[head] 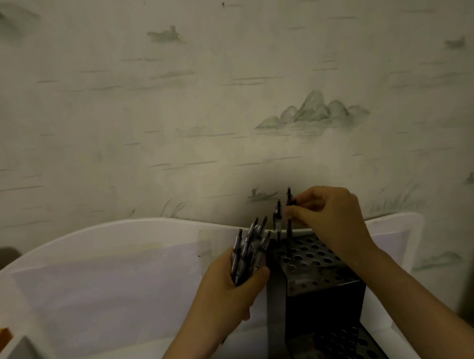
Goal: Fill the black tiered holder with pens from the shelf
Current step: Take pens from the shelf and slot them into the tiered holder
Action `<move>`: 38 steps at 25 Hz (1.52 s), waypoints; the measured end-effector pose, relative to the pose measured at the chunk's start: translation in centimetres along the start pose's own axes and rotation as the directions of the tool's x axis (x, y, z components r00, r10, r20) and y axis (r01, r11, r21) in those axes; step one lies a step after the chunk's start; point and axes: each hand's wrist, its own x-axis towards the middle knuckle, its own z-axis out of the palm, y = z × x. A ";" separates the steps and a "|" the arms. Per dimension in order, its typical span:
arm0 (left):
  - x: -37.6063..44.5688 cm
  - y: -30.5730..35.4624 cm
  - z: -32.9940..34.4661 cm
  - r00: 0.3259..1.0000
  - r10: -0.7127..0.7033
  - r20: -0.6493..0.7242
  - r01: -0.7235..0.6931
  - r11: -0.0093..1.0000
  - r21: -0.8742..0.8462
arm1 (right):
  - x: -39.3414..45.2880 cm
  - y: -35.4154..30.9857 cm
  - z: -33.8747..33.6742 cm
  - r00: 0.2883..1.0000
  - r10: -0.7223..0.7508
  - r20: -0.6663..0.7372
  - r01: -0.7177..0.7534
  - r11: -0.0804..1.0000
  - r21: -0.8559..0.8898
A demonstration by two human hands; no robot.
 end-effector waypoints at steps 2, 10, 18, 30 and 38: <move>0.1 0.1 0.1 1.000 -0.002 0.006 0.002 1.000 0.001 | -0.1 0.6 0.0 0.994 0.079 0.078 -0.079 0.997 0.003; 0.2 0.2 0.4 0.999 0.017 0.048 -0.015 0.999 -0.034 | -1.1 0.1 -1.1 0.999 0.034 0.019 -0.032 0.992 -0.123; 0.5 0.7 2.1 0.994 0.055 0.095 -0.043 0.992 -0.121 | -5.7 -2.2 -0.9 0.920 0.164 0.355 -0.266 0.928 0.261; 0.6 0.6 1.4 0.998 -0.006 0.070 0.014 0.992 -0.126 | -2.5 -2.6 -4.3 0.941 0.318 0.113 -0.329 0.788 0.520; 0.6 0.0 1.1 0.999 0.000 0.050 0.005 0.996 -0.093 | 0.4 -2.4 -4.0 0.990 -0.051 -0.132 0.045 0.998 -0.045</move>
